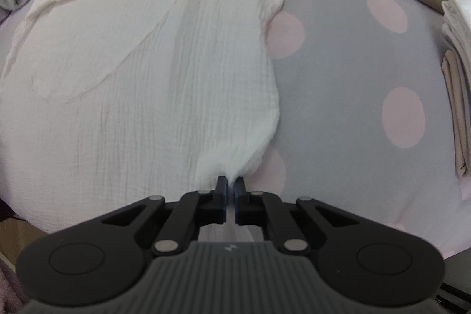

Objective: Fold clothes
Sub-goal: 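Pinch the shirt hem with both grippers side by side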

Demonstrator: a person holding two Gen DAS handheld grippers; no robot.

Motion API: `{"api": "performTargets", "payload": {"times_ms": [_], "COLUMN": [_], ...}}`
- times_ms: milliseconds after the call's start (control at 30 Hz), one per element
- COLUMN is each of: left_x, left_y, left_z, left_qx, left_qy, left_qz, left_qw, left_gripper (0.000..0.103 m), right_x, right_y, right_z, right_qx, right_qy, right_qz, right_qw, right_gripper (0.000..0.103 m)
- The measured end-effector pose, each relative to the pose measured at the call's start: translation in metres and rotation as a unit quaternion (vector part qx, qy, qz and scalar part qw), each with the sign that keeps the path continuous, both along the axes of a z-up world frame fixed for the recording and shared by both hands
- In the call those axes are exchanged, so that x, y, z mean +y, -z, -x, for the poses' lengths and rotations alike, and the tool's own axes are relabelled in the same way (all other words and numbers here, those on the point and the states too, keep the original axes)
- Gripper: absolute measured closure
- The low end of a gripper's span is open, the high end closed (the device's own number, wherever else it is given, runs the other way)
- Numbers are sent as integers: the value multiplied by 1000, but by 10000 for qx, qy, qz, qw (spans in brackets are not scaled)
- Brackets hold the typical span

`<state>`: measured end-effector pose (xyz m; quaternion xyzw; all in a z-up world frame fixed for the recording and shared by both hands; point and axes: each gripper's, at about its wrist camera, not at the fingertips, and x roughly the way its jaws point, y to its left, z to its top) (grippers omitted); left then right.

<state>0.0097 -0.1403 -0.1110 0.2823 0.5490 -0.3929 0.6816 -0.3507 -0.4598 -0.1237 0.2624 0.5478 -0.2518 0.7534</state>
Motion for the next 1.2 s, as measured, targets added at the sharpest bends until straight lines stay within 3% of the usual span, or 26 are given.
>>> {"api": "performTargets", "payload": {"times_ms": [267, 400, 567, 667, 833, 1033, 1133, 1200], "left_x": [-22, -55, -78, -87, -84, -67, -59, -53], "left_y": [-50, -46, -28, -20, -20, -23, -16, -11], "left_z": [-54, -72, -82, -78, -61, -2, 27, 46], "left_qx": [-448, -866, -1185, -1402, -2019, -2392, -2319, -2275], "left_qy": [-328, -362, -585, -412, -221, 1082, 1626, 1990], "left_qz": [688, 791, 853, 681, 186, 512, 563, 588], "left_qw": [9961, 9924, 9876, 9869, 9790, 9636, 9574, 9514], "left_gripper": [100, 100, 99, 91, 59, 57, 56, 56], "right_x": [-34, -59, -69, -74, -70, -26, 7, 29], "right_y": [-35, -41, -28, -21, -20, -19, -9, -3], "right_z": [-6, -24, -48, -63, -69, -48, -41, -36], "right_qx": [-761, -1024, -891, -801, -671, -864, -618, -439], "right_qy": [558, 670, 571, 506, 209, -747, -1594, -2192], "right_qz": [120, 354, 638, 807, 1388, 1884, 2261, 2525], "right_qw": [9955, 9918, 9923, 9922, 9878, 9754, 9590, 9414], "right_gripper": [99, 98, 98, 96, 70, 70, 70, 70]}}
